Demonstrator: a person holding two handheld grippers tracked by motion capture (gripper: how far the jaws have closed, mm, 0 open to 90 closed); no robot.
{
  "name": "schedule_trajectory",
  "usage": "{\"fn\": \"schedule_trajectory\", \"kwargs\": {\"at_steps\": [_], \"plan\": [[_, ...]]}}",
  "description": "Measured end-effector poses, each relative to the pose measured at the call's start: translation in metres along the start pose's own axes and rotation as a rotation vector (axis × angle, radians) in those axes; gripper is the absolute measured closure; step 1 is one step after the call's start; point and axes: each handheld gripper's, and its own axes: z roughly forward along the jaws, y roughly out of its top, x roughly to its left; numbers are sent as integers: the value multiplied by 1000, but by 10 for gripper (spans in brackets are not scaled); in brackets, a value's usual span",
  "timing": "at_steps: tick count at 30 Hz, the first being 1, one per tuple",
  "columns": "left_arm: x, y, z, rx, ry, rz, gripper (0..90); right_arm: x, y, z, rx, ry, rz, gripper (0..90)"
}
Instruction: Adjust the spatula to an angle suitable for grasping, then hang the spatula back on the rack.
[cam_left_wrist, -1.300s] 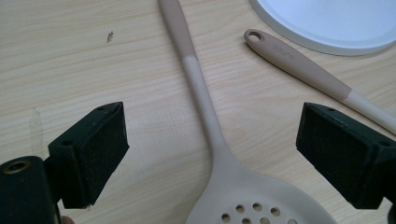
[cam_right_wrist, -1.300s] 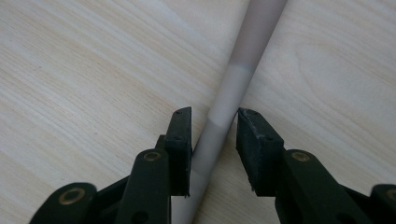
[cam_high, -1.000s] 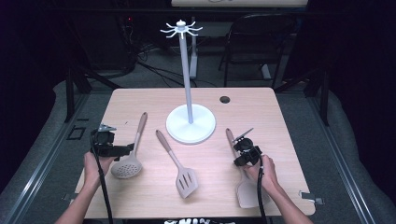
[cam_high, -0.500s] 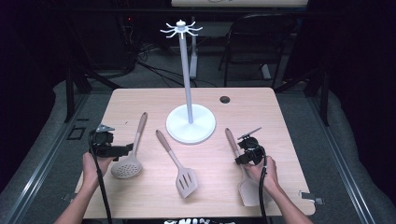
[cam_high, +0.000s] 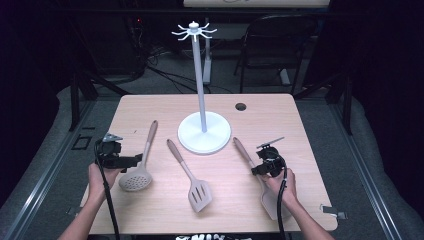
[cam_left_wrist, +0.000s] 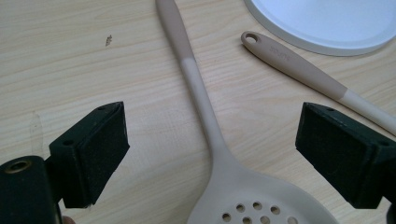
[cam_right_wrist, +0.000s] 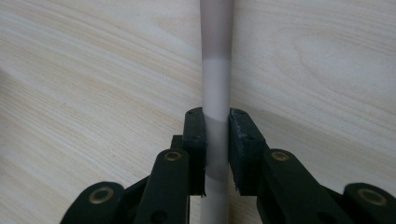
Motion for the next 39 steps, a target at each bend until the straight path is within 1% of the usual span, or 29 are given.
{"fn": "schedule_trajectory", "kwargs": {"at_steps": [2,3,6,7,8,9,13,14,16,17,18,21,22,24,26,27,28,29,30,31,32,33,34,35,36,37,38,39], "plan": [[0,0,0,0,-1,-2,92,0,0,-1,0,0,-2,787],[0,0,0,-2,1,-1,92,0,0,-2,-7,6,-2,787],[0,0,0,-4,1,-2,92,4,1,-9,-40,11,-26,787],[0,0,0,-4,1,-2,92,4,1,-9,-40,11,-26,787],[0,0,0,-5,0,-2,92,5,1,-10,-49,8,-34,787],[0,0,0,-6,0,-3,91,8,2,-13,-69,15,-52,787],[0,0,0,-8,-3,-3,91,14,2,-17,-90,4,-99,787],[0,0,0,-8,-3,-3,91,16,2,-18,-93,10,-102,788],[0,0,-1,-11,-1,-2,92,19,2,-19,-106,3,-112,787],[0,0,-1,-13,-2,-2,92,20,3,-19,-114,7,-123,788],[0,0,-1,-13,0,-2,91,21,3,-21,-111,6,-137,787],[0,0,-2,-14,-2,-2,91,24,3,-22,-124,6,-144,787],[0,-1,-3,-11,-6,-2,91,27,4,-23,-138,16,-159,788],[0,-1,-3,-13,-10,-5,91,27,4,-24,-133,9,-164,787],[0,-1,-3,-15,-18,-13,91,30,6,-26,-144,19,-184,787],[0,0,-3,-17,-22,-14,91,30,6,-26,-144,19,-184,787],[-2,1,-3,-23,-39,-19,90,32,6,-27,-150,10,-198,788],[-4,1,-3,-26,-47,-23,90,33,6,-28,-157,21,-200,788],[-5,2,-4,-29,-51,-26,88,34,7,-28,-158,16,-208,788],[-7,3,-5,-34,-52,-28,81,35,7,-29,-165,25,-212,788],[-9,4,-5,-46,-44,-27,69,36,7,-30,-166,16,-224,788],[-11,6,-6,-55,-43,-29,67,37,7,-31,-181,22,-231,788],[-12,8,-8,-67,-49,-34,66,39,8,-33,-188,13,-244,788],[-14,10,-8,-80,-56,-39,67,41,9,-34,-200,16,-244,788],[-14,10,-8,-80,-56,-39,67,42,9,-34,-214,23,-252,788],[-18,13,-8,-89,-68,-44,67,45,10,-35,-218,24,-257,788],[-20,15,-8,-87,-76,-41,67,45,10,-35,-218,24,-257,788],[-24,17,-6,-94,-83,-38,67,46,11,-35,-216,15,-265,788]]}}
